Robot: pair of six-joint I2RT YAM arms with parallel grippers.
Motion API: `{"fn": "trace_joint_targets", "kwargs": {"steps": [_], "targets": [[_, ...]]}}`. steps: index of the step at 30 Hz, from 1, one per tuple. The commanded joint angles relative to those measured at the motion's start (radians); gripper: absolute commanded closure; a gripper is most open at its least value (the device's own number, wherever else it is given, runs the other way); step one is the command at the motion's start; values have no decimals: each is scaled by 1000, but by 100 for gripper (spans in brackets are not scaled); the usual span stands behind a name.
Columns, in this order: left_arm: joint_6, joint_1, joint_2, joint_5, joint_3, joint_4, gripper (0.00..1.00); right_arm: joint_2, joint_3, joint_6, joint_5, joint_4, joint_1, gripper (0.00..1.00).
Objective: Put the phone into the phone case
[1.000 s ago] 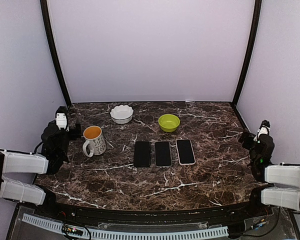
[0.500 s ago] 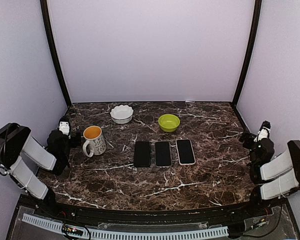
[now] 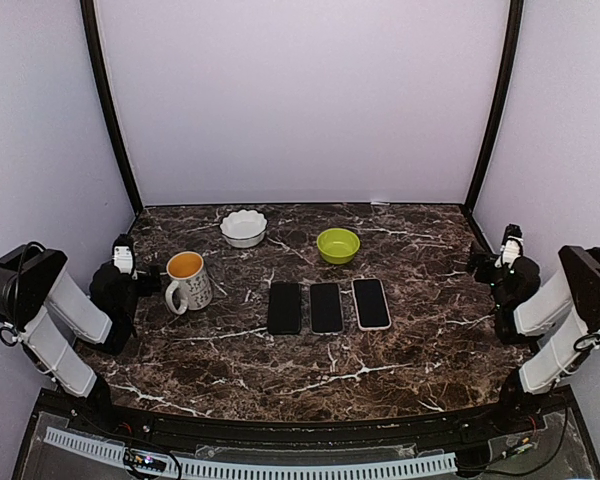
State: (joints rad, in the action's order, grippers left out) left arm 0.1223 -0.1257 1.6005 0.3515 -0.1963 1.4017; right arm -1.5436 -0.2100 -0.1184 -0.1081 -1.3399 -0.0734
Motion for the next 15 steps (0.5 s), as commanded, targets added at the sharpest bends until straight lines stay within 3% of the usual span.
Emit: {"fn": "trace_joint_targets", "kwargs": {"steps": [1,15], "targets": [[-11,9,1,-15,-17,34,1,2,-16,21,62,42,-6,1],[-30,29,-5,-35,-35,-16,1,0,-31,39,101,66,-5,2]]}}
